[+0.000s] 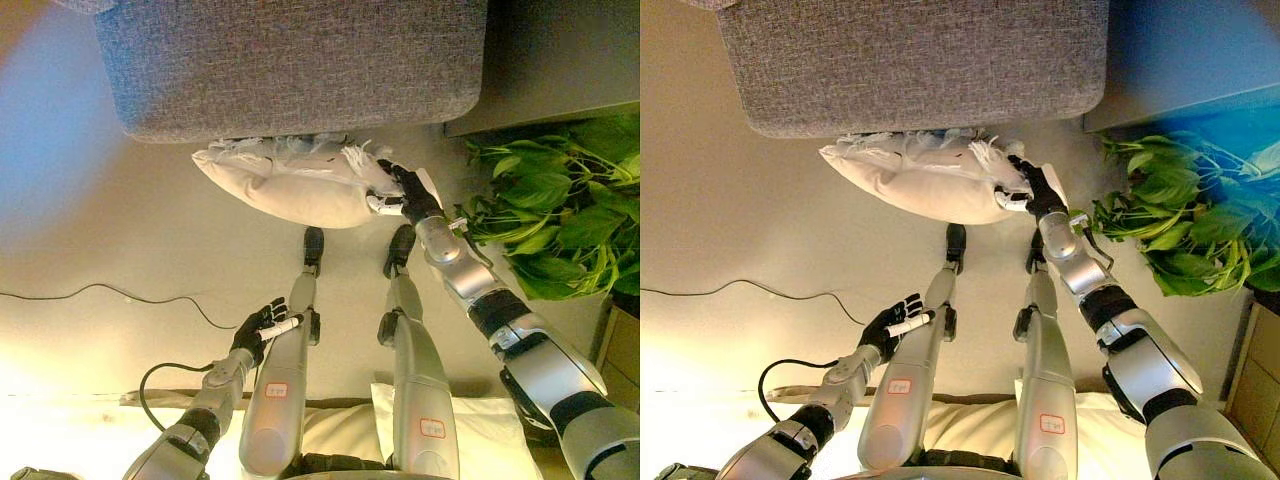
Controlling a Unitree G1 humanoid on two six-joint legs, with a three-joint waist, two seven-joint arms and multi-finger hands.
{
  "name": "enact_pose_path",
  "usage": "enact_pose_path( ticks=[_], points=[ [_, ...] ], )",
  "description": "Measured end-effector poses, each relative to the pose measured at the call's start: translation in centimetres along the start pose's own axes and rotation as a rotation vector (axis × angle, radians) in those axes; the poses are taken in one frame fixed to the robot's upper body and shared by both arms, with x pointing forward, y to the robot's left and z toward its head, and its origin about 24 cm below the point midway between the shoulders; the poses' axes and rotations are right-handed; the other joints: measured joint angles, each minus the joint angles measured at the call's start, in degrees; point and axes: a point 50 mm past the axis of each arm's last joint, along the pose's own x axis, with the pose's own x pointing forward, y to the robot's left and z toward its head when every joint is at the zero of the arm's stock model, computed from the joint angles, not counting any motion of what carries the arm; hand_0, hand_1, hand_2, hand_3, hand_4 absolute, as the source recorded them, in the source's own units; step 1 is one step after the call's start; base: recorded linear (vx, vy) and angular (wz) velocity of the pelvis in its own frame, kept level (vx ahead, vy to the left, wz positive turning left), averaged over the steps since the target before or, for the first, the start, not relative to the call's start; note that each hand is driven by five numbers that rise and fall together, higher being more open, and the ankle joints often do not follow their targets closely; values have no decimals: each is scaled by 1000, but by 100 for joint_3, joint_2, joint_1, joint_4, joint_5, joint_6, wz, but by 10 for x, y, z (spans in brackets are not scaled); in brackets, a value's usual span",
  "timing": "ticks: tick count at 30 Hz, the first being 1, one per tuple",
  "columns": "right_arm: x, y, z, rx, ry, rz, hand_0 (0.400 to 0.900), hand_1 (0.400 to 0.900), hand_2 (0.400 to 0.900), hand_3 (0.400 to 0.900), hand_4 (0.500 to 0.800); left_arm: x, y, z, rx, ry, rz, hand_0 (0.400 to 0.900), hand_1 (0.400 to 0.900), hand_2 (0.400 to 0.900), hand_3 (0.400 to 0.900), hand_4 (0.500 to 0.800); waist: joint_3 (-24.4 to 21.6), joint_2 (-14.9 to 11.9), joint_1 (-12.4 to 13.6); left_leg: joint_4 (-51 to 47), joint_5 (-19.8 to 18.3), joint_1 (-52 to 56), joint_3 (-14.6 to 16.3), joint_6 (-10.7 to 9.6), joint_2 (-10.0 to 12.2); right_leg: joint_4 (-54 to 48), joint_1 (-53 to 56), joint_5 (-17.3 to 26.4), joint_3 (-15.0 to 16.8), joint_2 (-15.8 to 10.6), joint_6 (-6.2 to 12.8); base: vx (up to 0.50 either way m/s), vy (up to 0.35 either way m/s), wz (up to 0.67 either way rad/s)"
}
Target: Pick up the pillow and put it on the sofa.
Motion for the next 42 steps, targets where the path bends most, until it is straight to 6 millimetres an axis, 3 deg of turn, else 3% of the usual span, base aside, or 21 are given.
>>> enact_pose_path(
  ticks=[18,27,33,37,42],
  points=[
    [-7,11,-17,-44,52,57,400,400,400,400,500,-3,-1,-9,-11,24,-5,900,900,900,900,800,-1,-3,121,-2,43,379,-1,-12,5,74,341,-10,6,1,15,-18,-9,-2],
    [-19,24,-39,-180,93,163,400,400,400,400,500,-10,5,-25,-41,100,18,900,900,900,900,800,5,-53,84,-279,34,1612,4,-24,27,-111,1533,-31,-12,33,40,-11,-47,-4],
    [-33,32,-42,-278,64,259,400,400,400,400,500,-26,28,-44,-84,169,84,900,900,900,900,800,-38,-343,40,-607,-5,2841,12,-72,122,-531,2796,-46,-61,143,51,117,-91,-4],
    [-37,18,-27,-333,0,289,400,400,400,400,500,-41,50,-59,-99,225,149,900,900,900,900,800,-165,-613,46,-721,-48,3235,93,-114,195,-681,3170,-46,-30,231,48,196,-85,-7],
    [-48,4,-17,-402,-8,376,400,400,400,400,500,-64,61,-87,-137,338,216,900,900,900,900,800,-410,-718,47,-761,-243,3924,158,-171,276,-763,3844,-159,32,330,-9,216,-35,-6]
  ],
)
